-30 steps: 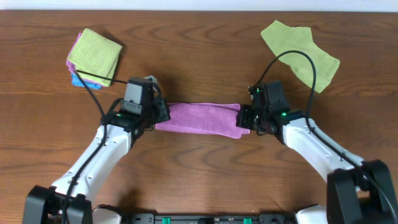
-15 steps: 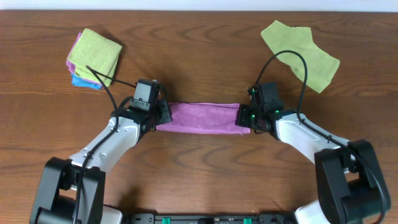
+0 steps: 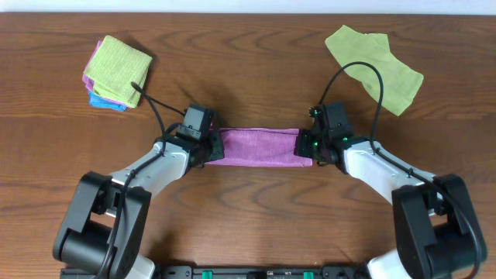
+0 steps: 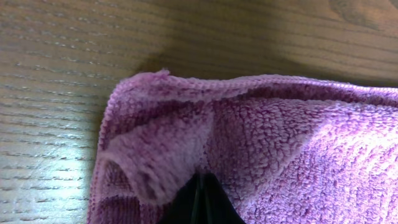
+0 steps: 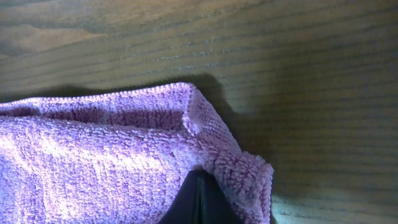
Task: Fold the cloth
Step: 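Press the folded edge down with both grippers and move inward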
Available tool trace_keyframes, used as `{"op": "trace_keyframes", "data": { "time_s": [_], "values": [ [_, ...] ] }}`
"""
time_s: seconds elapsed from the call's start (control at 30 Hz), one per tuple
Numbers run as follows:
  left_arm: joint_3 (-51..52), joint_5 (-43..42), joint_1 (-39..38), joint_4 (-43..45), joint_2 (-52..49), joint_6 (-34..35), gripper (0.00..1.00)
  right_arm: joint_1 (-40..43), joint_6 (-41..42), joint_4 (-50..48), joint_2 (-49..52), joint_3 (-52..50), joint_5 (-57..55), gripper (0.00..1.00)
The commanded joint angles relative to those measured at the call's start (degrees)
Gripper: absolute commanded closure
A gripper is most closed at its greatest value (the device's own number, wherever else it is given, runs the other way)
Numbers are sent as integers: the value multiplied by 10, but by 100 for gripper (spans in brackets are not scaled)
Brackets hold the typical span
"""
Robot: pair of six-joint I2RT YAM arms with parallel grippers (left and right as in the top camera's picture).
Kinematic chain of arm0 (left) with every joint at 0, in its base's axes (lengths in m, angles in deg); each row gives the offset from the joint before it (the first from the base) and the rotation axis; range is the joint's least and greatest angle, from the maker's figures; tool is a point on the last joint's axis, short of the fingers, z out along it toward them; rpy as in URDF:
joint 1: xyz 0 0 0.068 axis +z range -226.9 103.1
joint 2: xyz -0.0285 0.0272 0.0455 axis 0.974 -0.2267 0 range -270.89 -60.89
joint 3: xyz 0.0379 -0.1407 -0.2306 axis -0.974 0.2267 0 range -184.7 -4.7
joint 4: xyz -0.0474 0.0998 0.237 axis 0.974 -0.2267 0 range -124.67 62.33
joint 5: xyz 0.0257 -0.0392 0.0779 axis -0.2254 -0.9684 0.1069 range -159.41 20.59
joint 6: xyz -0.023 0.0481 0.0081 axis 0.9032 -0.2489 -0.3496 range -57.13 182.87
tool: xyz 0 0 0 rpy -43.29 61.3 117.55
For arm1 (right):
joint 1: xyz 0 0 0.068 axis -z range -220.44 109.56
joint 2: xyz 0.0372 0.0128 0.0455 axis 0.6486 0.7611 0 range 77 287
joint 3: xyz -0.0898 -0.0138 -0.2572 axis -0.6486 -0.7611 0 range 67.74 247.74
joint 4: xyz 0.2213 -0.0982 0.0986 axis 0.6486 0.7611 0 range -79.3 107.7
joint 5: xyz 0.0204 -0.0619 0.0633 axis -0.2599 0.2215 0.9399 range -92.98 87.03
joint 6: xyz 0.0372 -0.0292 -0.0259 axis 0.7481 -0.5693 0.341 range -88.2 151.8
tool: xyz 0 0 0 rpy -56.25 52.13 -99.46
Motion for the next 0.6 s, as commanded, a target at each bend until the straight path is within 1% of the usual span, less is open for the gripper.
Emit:
{"op": "trace_keyframes", "data": {
  "time_s": [0.0,0.13,0.27,0.37,0.5,0.57],
  "values": [
    [-2,32,-6,-25,-25,-3,94,-3,-4,9,3,5,1,98],
    [-1,60,-6,-64,-30,7,94,-3,-4,32,3,5,0,98],
    [-1,60,-6,-97,-30,10,94,-3,-4,69,3,5,0,98],
    [-1,59,-7,-132,-30,30,94,-3,-4,91,3,5,0,98],
    [0,58,-7,-177,-30,58,94,-3,-4,99,3,5,-3,98],
    [0,48,-7,-190,-30,59,94,-3,-4,99,3,5,-13,98]
  ]
}}
